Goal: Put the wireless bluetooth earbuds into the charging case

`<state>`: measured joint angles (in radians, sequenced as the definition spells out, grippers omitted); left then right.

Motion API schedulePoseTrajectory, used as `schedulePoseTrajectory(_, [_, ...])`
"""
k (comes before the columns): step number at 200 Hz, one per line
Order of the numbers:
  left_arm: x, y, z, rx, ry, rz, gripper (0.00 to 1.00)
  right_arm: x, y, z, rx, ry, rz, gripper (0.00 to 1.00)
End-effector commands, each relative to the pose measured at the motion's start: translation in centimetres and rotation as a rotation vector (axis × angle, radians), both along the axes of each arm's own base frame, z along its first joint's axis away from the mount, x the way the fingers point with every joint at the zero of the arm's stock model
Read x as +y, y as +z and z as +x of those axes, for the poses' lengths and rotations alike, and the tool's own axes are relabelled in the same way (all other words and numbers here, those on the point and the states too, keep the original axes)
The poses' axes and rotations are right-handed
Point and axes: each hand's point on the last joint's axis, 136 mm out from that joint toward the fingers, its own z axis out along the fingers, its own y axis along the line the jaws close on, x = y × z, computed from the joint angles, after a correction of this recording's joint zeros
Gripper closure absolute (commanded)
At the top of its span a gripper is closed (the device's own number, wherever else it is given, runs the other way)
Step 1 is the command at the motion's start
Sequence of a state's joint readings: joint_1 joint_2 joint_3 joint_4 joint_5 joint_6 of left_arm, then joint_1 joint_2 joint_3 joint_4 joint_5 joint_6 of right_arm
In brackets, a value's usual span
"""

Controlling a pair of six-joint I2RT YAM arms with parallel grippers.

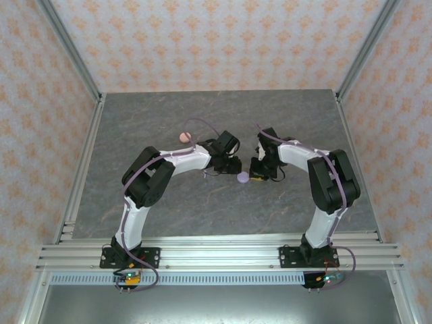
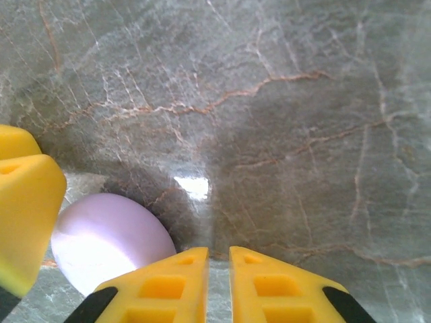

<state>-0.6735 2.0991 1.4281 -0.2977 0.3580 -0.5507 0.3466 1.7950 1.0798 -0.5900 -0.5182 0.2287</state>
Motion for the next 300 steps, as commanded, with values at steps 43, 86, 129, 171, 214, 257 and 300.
schedulePoseTrajectory(43, [3.6,5.2,0.3,-0.120,0.017,0.058,0.66,-1.5,2.4,0.7,-0.070,-0.038,-0.058,0.83])
schedulePoseTrajectory(86, [2.3,5.8,-3.1,-0.084,-0.109,-0.020,0.73,-0.8,2.3,2.0,-0.058,-0.018,-0.039,0.83])
schedulePoseTrajectory(129, [2.0,4.1,-4.5,-0.043,-0.139,0.008,0.85,-0.7,1.9,3.5,-0.060,-0.028,-0.060,0.84])
schedulePoseTrajectory(171, [1.0,1.7,-5.1,0.010,-0.142,0.017,0.87,0.0,0.7,3.7,-0.016,-0.003,-0.049,0.85])
schedulePoseTrajectory(214, [0.0,0.0,-5.5,0.051,-0.149,0.007,0.87,0.6,0.1,3.3,0.011,0.015,-0.036,0.85])
schedulePoseTrajectory(257, [-0.2,-1.1,-5.3,0.065,-0.127,0.007,0.87,0.8,-0.2,2.2,0.035,0.034,-0.022,0.85])
schedulePoseTrajectory(300, [-0.5,-1.4,-4.6,0.060,-0.106,0.009,0.87,0.8,-0.4,1.1,0.048,0.040,-0.010,0.84])
